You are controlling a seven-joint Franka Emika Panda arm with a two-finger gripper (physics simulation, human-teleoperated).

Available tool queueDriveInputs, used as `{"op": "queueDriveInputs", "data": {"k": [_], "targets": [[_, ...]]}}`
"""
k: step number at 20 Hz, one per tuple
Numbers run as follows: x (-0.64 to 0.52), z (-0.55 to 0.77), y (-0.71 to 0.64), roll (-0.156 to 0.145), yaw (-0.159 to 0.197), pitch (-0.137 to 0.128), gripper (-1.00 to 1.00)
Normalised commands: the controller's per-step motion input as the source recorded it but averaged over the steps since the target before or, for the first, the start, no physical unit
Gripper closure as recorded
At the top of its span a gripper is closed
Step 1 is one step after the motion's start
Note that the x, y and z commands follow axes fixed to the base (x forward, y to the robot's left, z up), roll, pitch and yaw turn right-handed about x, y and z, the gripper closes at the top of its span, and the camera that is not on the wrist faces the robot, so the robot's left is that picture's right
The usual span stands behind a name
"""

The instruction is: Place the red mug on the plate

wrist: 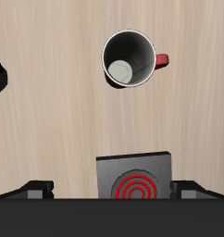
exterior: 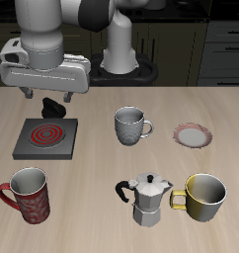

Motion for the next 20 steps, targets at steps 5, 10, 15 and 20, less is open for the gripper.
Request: {"op": "queueDriveInputs", "data": {"k": [5, 10, 15, 20], "targets": [[0.22, 0.05, 0.09, 0.029, 0.025, -0.020, -1.00], [0.22, 0.06, 0.08, -0.005, 0.050, -0.005, -1.00], [0.21, 0.00, 0.06, 0.039, 0.038, -0.010, -1.00], [0.17, 0.01, -0.01, 0.016, 0.033, 0.001, -1.00]]}}
